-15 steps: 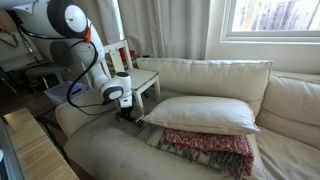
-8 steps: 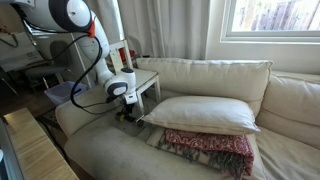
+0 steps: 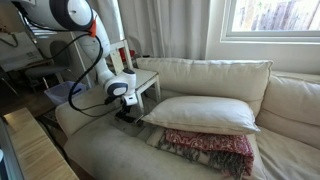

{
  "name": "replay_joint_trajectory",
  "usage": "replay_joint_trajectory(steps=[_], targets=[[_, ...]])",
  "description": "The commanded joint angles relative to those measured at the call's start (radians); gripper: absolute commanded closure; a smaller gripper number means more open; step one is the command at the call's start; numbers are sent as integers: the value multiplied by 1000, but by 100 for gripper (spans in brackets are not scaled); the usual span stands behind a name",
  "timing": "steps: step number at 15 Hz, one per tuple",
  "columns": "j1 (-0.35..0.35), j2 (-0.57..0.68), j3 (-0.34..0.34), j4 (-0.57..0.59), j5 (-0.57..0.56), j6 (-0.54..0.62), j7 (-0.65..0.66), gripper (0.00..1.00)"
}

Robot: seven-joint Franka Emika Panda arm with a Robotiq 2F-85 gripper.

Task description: Remove the black torch from the fridge vegetable box and put it on the pillow, then put the vegetable box on the chair

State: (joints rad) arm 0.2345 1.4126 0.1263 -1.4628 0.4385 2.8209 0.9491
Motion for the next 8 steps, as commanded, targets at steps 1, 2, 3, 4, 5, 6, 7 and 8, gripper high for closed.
replay_joint_trajectory(steps=[1,2,3,4,5,6,7,8], targets=[[4,66,12,53,-35,22,-64,0],[9,81,13,69,-36,39,-79,0],[12,98,13,88,-38,40,-94,0],[17,115,11,104,-41,56,-112,0],[31,133,1,124,-44,64,-116,0],[30,154,8,144,-48,85,-142,0],[34,77,5,36,-37,127,-161,0],[37,86,6,39,-38,148,-178,0]])
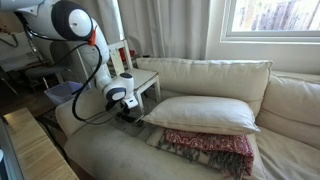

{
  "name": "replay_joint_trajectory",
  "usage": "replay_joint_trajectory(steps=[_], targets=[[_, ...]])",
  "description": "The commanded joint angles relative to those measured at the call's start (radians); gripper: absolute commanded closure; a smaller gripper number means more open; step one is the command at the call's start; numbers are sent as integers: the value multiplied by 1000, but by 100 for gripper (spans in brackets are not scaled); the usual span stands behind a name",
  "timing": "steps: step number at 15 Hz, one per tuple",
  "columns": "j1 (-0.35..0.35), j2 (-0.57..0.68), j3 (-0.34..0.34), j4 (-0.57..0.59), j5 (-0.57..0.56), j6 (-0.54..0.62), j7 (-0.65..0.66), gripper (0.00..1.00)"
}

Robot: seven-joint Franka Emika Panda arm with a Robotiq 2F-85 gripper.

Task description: Remove the black torch from the fridge vegetable box and put it on the pillow, then put the vegetable box on the chair

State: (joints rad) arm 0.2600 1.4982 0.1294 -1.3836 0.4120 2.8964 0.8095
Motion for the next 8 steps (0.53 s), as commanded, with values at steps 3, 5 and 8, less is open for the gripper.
replay_joint_trajectory(steps=[3,5,8], targets=[[47,-1,-25,-51,-24,127,-80,0],[58,-1,-33,-61,-24,133,-106,0],[73,-1,-49,-64,-30,87,-138,20]])
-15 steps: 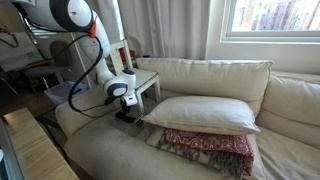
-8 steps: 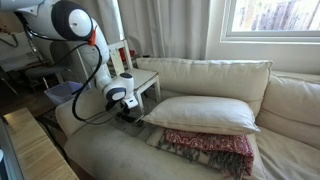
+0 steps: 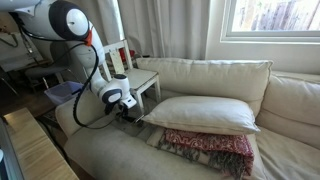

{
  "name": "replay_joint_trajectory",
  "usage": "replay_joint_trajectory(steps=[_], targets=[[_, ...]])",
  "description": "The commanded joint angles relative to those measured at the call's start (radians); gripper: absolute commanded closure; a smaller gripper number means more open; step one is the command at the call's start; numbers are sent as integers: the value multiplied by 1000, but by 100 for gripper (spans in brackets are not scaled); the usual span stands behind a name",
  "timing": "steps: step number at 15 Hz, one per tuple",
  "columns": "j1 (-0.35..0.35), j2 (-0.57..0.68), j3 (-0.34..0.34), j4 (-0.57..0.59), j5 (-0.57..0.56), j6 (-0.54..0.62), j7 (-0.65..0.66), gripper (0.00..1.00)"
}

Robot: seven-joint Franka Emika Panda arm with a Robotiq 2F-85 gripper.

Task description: Remove the black torch from the fridge vegetable box and put it on the pillow, then put the vegetable box on the chair

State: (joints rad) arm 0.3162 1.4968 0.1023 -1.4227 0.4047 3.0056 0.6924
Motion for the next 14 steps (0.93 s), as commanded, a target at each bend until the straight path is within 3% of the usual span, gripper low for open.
replay_joint_trajectory(steps=[1,2,3,4,5,6,7,8,10,14], targets=[[18,-1,-23,-24,-22,-29,-29,19],[17,-3,-22,-25,-18,-39,-30,8],[9,-4,-14,-27,-13,-45,-32,5],[8,-3,-13,-31,-5,-55,-22,8],[6,-4,-13,-34,0,-66,-14,34],[10,-4,-18,-34,9,-75,4,33],[19,-4,-26,-37,28,-55,37,4],[19,-4,-24,-40,45,-32,68,7],[29,-4,-33,-47,79,21,146,0],[43,-5,-48,-64,135,92,277,0]])
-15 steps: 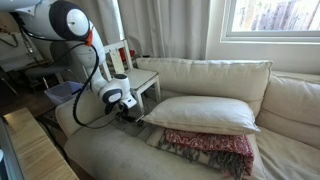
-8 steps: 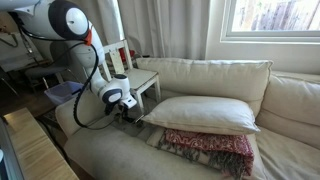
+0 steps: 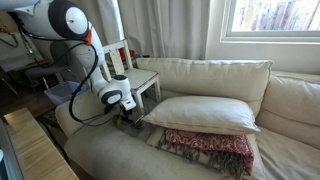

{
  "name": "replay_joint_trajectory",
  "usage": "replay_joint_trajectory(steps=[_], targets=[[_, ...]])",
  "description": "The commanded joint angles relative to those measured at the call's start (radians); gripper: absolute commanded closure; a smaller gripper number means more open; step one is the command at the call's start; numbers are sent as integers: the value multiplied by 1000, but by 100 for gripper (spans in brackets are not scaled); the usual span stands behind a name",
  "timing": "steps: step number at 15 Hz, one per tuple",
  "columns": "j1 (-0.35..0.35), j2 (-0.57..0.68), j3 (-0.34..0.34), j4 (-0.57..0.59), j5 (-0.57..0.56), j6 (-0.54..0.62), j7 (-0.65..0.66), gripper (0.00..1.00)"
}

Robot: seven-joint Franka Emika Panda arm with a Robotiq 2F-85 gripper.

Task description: Remove the black torch from the fridge vegetable box and put it on the pillow, then put the vegetable box on the chair

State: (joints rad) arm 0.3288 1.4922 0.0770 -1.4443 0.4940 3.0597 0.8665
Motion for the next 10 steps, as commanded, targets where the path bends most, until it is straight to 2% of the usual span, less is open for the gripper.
replay_joint_trajectory(steps=[1,5,6,7,9,10], targets=[[42,-1,-36,-47,50,28,130,0],[44,-1,-41,-47,28,-41,178,0],[39,-1,-36,-46,24,-46,181,5],[30,-2,-28,-44,20,-59,180,26],[15,-3,-14,-43,14,-89,181,30],[10,-4,-11,-43,13,-109,190,38]])
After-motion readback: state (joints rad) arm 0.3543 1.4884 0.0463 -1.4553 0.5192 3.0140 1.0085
